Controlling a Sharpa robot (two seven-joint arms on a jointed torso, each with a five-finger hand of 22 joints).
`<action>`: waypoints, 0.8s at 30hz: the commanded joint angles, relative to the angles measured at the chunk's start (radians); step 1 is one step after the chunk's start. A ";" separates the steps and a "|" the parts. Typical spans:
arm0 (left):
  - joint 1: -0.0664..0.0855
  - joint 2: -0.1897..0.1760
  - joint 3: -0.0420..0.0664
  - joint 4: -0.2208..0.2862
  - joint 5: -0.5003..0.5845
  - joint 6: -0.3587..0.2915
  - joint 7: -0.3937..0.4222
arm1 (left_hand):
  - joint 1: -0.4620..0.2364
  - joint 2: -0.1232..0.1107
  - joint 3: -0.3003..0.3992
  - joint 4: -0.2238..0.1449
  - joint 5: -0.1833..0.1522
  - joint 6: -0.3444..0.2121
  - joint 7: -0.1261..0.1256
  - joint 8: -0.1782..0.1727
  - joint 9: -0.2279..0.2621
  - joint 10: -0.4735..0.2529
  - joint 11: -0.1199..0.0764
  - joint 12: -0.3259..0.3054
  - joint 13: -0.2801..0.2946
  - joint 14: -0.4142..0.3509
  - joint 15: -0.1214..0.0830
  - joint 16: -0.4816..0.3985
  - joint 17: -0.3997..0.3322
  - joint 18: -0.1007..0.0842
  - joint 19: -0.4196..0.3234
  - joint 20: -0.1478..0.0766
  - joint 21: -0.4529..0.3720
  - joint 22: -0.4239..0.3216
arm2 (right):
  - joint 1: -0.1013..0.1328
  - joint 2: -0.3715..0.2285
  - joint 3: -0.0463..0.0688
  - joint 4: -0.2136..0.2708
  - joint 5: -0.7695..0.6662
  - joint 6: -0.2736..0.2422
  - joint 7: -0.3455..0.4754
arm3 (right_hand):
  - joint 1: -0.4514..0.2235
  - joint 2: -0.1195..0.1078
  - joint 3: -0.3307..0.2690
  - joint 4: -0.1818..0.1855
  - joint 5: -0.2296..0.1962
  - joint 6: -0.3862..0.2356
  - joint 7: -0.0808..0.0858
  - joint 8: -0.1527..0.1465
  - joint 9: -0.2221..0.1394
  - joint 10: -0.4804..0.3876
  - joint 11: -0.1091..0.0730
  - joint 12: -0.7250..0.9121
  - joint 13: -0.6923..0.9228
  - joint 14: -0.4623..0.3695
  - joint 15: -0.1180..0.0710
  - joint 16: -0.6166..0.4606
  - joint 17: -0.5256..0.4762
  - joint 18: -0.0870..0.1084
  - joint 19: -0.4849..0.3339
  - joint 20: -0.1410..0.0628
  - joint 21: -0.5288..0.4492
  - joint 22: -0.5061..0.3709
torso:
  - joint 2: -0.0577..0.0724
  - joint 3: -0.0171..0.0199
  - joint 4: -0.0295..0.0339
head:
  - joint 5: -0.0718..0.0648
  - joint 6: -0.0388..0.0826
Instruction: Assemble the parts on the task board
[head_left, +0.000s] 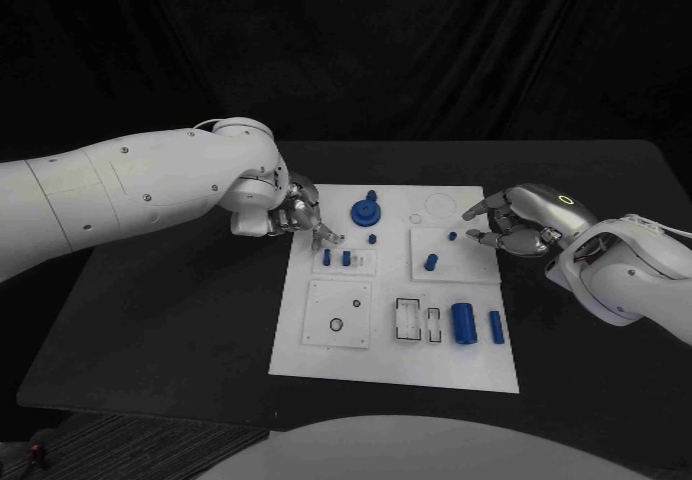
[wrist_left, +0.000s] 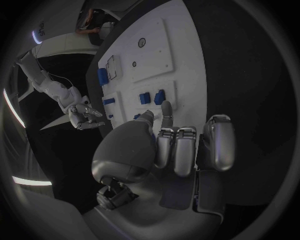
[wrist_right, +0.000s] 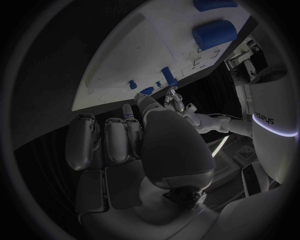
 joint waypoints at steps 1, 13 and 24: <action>-0.005 0.004 0.001 -0.001 0.009 0.015 -0.012 | 0.005 0.002 0.000 -0.003 0.002 0.004 0.000 -0.007 -0.001 0.104 -0.005 0.004 0.263 0.107 -0.005 0.003 0.263 -0.007 -0.001 -0.005 -0.005 0.192 | -0.003 -0.001 0.000 0.002 -0.005 -0.010 -0.011 | 0.008 0.002 0.006 -0.003 0.007 0.007 0.002 -0.005 -0.002 0.011 0.004 -0.001 -0.157 0.046 0.004 0.004 0.000 -0.008 0.020 0.008 0.006 0.191 | 0.000 0.0000 0.0012 | -0.002 0.000; -0.011 0.005 0.001 0.001 0.009 0.015 -0.014 | 0.006 0.006 0.003 -0.003 0.002 0.004 0.000 -0.010 -0.005 0.104 -0.005 0.004 0.263 0.107 -0.005 0.003 0.263 -0.006 -0.002 -0.005 -0.008 0.191 | -0.003 0.000 0.000 0.001 -0.005 -0.009 -0.012 | 0.008 0.002 0.006 -0.003 0.007 0.007 0.002 -0.005 -0.002 0.011 0.004 -0.001 -0.157 0.046 0.004 0.004 0.000 -0.008 0.020 0.008 0.006 0.191 | -0.001 -0.0001 0.0014 | 0.000 0.000; -0.011 0.000 0.001 0.025 0.009 0.017 -0.013 | 0.010 0.008 0.006 -0.006 0.008 0.003 0.000 -0.015 -0.009 0.104 -0.006 0.004 0.263 0.107 -0.005 0.003 0.263 -0.005 -0.004 -0.005 -0.011 0.190 | -0.003 0.001 0.000 0.001 -0.005 -0.006 -0.013 | 0.008 0.000 0.009 -0.004 0.008 0.008 0.002 -0.005 -0.002 0.011 0.004 -0.002 -0.158 0.046 0.004 0.004 -0.001 -0.007 0.020 0.008 0.004 0.191 | 0.000 0.0005 0.0027 | 0.002 0.000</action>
